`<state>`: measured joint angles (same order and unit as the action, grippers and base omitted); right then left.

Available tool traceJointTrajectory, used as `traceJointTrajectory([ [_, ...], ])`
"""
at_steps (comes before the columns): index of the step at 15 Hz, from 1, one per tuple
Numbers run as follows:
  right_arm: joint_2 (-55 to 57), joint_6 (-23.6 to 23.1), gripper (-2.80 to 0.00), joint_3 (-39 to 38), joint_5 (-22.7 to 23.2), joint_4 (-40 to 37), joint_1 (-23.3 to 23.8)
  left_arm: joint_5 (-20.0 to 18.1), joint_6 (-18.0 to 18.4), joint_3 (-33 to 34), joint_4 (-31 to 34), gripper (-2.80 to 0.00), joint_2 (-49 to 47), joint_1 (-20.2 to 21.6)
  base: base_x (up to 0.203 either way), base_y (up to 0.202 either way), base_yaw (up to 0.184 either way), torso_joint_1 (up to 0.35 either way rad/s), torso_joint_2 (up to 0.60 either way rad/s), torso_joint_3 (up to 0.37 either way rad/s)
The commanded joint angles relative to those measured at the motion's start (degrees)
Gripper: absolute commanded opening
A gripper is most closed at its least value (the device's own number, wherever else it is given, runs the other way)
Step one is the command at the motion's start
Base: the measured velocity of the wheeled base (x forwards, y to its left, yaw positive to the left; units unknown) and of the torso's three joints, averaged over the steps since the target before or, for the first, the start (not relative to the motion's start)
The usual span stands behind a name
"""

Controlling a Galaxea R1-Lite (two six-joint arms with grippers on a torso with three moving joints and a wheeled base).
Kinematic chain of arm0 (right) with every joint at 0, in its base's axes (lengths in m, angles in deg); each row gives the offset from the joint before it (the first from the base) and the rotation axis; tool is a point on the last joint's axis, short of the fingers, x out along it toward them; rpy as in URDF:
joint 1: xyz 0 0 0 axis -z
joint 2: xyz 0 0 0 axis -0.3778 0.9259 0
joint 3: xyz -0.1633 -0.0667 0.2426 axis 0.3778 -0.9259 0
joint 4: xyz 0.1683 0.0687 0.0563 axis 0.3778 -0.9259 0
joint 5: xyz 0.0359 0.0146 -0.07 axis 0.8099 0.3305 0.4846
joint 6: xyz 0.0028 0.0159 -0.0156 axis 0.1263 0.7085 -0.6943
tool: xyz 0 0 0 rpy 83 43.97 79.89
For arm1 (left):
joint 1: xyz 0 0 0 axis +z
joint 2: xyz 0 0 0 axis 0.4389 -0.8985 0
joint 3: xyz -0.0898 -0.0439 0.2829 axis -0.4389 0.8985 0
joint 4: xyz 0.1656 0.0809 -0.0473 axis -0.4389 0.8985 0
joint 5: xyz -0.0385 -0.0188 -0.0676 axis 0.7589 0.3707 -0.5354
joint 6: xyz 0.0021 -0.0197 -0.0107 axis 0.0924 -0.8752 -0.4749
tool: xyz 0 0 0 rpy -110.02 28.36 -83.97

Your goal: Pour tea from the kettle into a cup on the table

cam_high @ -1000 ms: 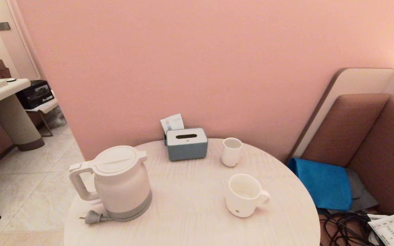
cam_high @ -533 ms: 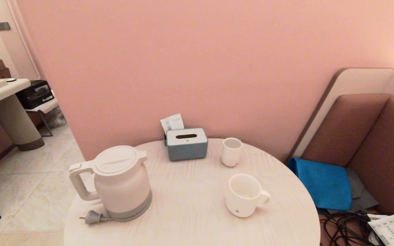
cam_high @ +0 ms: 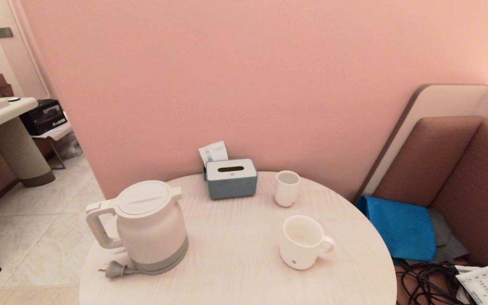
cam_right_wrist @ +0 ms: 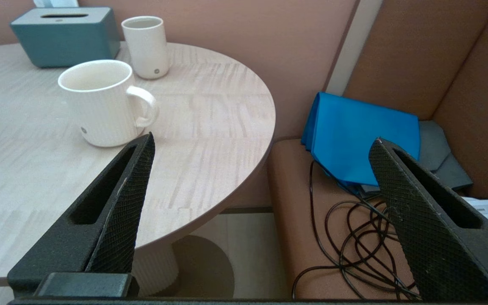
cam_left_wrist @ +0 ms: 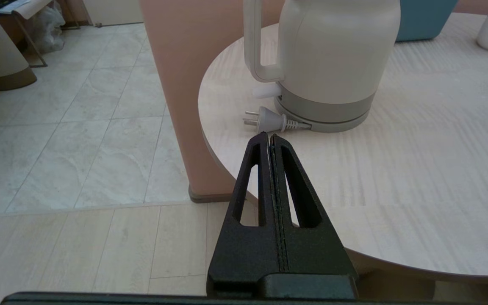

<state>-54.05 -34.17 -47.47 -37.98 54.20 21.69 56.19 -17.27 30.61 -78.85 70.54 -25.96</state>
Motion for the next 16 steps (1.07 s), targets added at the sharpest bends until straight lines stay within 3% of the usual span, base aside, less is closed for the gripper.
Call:
traceJointTrajectory([
  [1, 0.07, -0.02, 0.0, 0.0, -0.02, -0.05, -0.02, 0.03, -0.01, -0.03, 0.05, -2.8, 0.0, 0.01, 0.0, 0.0, 0.0, 0.0, 0.0, 0.0],
  [16, 0.07, 0.07, 0.0, 0.0, -0.02, 0.04, -0.02, 0.03, -0.01, 0.01, 0.05, -2.8, 0.0, 0.01, 0.0, 0.0, 0.0, 0.0, 0.0, 0.0],
])
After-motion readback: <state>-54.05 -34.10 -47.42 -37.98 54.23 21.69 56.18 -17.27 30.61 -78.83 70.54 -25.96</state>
